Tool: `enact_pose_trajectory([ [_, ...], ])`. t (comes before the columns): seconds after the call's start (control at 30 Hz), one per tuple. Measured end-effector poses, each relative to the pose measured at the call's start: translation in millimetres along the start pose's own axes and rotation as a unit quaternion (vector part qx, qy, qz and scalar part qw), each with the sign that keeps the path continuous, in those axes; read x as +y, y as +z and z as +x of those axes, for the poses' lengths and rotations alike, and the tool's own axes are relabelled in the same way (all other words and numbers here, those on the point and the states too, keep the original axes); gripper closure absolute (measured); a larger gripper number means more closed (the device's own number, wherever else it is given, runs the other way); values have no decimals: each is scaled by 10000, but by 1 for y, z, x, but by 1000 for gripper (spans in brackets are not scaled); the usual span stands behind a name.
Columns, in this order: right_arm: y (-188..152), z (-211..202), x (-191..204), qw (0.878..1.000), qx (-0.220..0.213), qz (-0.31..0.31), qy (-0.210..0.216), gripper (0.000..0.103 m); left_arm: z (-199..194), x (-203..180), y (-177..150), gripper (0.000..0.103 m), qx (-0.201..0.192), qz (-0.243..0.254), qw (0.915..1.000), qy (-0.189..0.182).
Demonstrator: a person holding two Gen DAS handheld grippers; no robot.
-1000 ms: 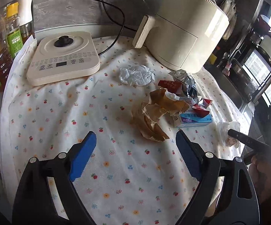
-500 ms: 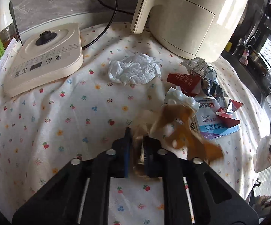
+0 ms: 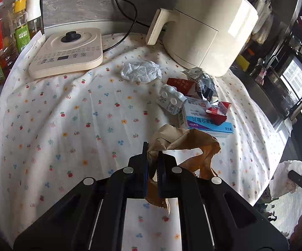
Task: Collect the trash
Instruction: 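Carry the brown paper and white bag over the white bin and release them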
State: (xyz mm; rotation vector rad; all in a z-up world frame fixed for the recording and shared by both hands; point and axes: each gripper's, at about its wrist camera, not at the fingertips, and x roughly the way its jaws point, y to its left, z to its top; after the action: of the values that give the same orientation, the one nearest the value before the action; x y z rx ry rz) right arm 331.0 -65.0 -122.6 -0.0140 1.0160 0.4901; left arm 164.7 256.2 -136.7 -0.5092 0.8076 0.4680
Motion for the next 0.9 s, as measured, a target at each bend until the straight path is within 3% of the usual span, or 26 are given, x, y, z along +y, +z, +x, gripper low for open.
enact_pose_trajectory([
  [0.23,-30,-35,-77,9994,13,328,-104,98,-11,-81,-31,96,8,385,9989,-257],
  [0.5,-77,-62,-173,9961,57,824,-324,97,-16,-177,-79,96,275,926,9937,-564],
  [0.9,-170,-66,-299,9820,653,1648,-655,93,-21,-292,-158,96,694,1717,9785,-904],
])
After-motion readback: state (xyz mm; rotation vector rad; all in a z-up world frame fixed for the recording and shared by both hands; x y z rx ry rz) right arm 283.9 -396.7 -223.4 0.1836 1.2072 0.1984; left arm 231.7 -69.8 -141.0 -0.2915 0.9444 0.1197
